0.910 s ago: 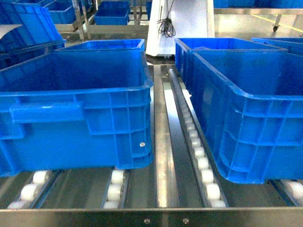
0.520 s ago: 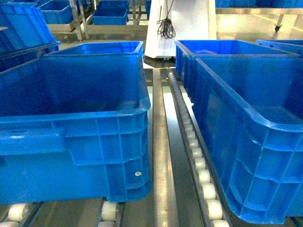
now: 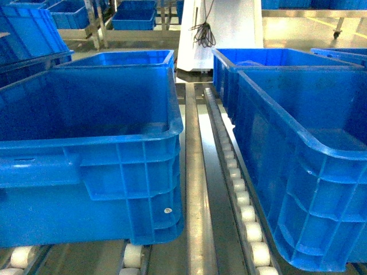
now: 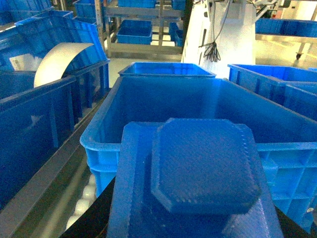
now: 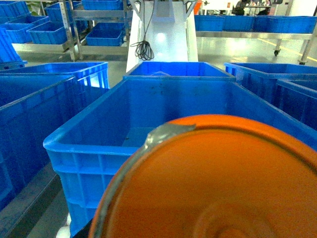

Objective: Sort blue parts and orange caps into right shelf containers

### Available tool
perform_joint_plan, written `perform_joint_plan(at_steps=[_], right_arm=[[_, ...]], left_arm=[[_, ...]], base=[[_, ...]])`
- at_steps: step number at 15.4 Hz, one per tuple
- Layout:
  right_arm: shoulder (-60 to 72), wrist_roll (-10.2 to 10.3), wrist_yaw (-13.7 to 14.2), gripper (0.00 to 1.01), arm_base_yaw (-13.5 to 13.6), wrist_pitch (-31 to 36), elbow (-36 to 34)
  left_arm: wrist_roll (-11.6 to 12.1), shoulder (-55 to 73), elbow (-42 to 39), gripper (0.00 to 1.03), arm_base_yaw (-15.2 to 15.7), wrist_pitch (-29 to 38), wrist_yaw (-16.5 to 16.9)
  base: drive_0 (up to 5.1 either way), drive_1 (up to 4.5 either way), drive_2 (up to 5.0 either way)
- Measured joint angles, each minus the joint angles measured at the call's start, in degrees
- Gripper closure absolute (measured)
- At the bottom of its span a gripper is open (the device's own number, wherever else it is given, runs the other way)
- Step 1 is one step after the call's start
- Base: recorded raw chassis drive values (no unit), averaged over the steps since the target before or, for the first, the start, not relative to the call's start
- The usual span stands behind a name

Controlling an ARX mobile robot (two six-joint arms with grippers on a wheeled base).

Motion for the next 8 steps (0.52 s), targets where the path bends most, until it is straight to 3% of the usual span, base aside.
perform_joint_plan(at_steps=[8], right_arm=[[0.0,0.0,0.0,0.58,0.0,0.0,0.0]], left_arm=[[0.0,0.0,0.0,0.61,0.0,0.0,0.0]], base=[[0.0,0.0,0.0]])
